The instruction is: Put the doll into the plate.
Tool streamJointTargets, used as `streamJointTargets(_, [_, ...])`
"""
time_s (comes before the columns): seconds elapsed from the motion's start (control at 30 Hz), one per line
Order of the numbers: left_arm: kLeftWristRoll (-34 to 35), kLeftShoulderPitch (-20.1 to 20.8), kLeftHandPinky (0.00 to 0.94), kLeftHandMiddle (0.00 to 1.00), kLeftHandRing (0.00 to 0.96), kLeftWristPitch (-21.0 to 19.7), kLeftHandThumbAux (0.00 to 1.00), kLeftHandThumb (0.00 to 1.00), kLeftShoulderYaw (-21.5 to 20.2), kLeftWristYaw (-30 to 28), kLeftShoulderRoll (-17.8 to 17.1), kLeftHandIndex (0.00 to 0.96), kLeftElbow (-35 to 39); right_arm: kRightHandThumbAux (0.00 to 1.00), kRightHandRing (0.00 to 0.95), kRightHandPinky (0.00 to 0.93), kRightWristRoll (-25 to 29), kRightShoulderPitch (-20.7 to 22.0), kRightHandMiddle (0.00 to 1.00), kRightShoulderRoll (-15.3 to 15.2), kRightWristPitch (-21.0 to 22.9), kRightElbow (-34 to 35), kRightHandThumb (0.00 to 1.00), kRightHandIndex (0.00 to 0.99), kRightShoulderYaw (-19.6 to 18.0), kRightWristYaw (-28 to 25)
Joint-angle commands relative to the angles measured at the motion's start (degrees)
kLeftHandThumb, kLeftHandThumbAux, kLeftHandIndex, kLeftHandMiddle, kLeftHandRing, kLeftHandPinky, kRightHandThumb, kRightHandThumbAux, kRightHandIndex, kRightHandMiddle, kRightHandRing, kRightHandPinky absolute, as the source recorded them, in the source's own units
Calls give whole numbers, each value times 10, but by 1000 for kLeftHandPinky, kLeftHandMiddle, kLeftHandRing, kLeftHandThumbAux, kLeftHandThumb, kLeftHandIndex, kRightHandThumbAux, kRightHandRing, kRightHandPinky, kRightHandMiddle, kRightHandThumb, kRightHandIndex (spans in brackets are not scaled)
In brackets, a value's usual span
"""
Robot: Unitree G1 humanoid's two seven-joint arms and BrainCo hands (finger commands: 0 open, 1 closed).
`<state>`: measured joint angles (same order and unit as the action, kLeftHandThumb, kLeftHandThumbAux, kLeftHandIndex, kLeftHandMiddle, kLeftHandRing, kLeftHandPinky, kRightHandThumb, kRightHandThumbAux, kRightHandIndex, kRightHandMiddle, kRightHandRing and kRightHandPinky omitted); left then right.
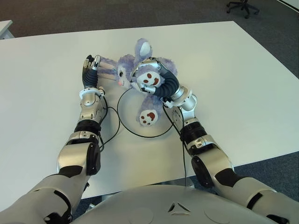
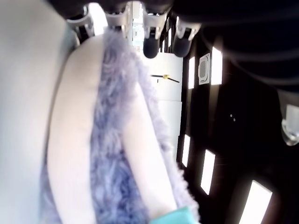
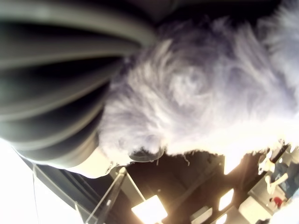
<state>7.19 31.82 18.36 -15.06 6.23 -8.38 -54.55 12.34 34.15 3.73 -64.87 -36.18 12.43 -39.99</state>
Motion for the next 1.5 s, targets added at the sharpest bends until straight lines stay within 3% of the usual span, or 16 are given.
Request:
streamJointTargets(0.03, [-4, -54, 35, 28, 32, -30, 392, 0, 7, -7, 15, 0, -38, 708, 826, 838, -23, -26, 816, 6, -16, -36, 743, 440, 5, 10])
streamJointTargets(0.13, [-4, -55, 39, 25, 30, -29, 392, 0, 8, -7, 15, 0, -37, 708, 829, 844, -32, -23, 819, 6, -32, -45, 745, 440, 4, 18])
streamJointTargets(0.37, [-1, -54, 62, 38, 43, -31, 402, 0, 7, -2, 17, 0, -37, 707, 830, 844, -114, -9, 818, 0, -108, -78, 746, 440, -19, 71])
streamJointTargets(0.73, [3, -50, 66, 53, 62, -28, 401, 0, 2, 1, 18, 0, -45, 708, 831, 846, -183, 1, 822, -14, -123, -94, 744, 439, -15, 133])
streamJointTargets(0.83, [2, -50, 69, 55, 62, -29, 402, 0, 2, 4, 18, 0, -45, 708, 831, 845, -196, 0, 823, -18, -116, -88, 743, 439, -8, 142])
streamJointTargets(1.33, [12, -46, 98, 55, 67, -50, 391, 0, -2, -6, 18, 0, -40, 705, 824, 833, -180, -9, 822, -61, 1, 0, 708, 439, 50, 127])
streamJointTargets(1.5, [20, -46, 146, 80, 99, -56, 406, 0, -7, -7, 22, 0, -34, 703, 803, 777, -165, -12, 802, -67, 24, 17, 701, 438, 59, 123])
